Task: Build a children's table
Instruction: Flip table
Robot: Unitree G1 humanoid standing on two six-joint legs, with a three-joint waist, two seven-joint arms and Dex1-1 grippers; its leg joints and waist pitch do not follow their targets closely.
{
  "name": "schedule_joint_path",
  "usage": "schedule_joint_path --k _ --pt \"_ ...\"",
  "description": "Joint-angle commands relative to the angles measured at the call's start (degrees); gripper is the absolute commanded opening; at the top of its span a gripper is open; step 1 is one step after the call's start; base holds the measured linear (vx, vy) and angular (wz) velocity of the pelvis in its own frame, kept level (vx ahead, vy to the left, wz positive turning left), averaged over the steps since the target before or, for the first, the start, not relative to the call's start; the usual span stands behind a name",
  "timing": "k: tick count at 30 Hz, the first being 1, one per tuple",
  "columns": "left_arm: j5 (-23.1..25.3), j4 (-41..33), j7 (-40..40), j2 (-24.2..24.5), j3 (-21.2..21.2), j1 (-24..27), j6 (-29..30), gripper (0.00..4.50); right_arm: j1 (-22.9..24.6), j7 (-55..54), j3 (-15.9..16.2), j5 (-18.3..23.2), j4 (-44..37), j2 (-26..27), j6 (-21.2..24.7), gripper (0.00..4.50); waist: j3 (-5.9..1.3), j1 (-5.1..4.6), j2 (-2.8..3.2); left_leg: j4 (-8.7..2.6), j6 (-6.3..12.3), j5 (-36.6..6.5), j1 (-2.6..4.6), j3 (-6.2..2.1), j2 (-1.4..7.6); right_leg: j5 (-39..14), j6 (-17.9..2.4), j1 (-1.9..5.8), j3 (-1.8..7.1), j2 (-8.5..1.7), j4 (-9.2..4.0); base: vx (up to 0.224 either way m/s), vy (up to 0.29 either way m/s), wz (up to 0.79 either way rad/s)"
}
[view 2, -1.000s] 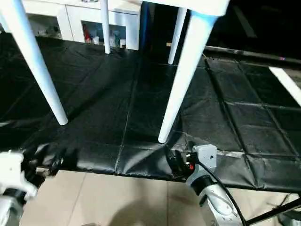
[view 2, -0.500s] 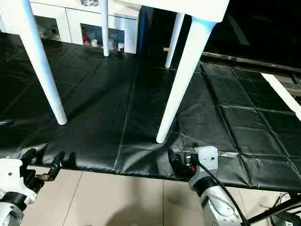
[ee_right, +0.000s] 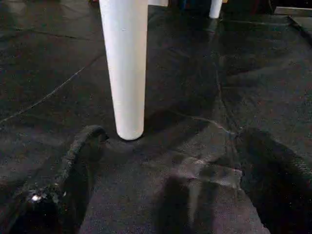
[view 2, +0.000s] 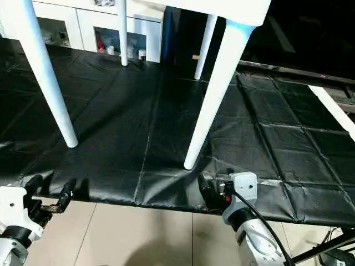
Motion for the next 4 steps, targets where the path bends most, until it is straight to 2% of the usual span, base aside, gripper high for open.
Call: schedule_joint_path --k 1,4 --pt "0.39 -1.24 0.03 -0.21 -0.48 -0.22 -0.12 4.46 0.0 -0.33 -0.49 -0.28 -0.06 -0.36 0.03 4.5 -1.32 -0.09 1.06 -4.85 -3.18 -24.61 1.14 -1.91 2.89 -13.82 -3.37 -0.07 3.34 -3.48 -5.82 0.0 0.0 0.0" --pt "0.39 -1.24 0.03 -0.21 -0.48 -0.22 -0.12 4.46 0.0 -0.33 -0.49 -0.28 -0.06 -0.36 0.03 4.5 -1.27 -0.12 1.06 -4.87 -3.28 -25.15 1.14 -1.94 2.87 -14.97 -3.27 -0.09 3.33 -3.5 -5.91 0.0 0.0 0.0"
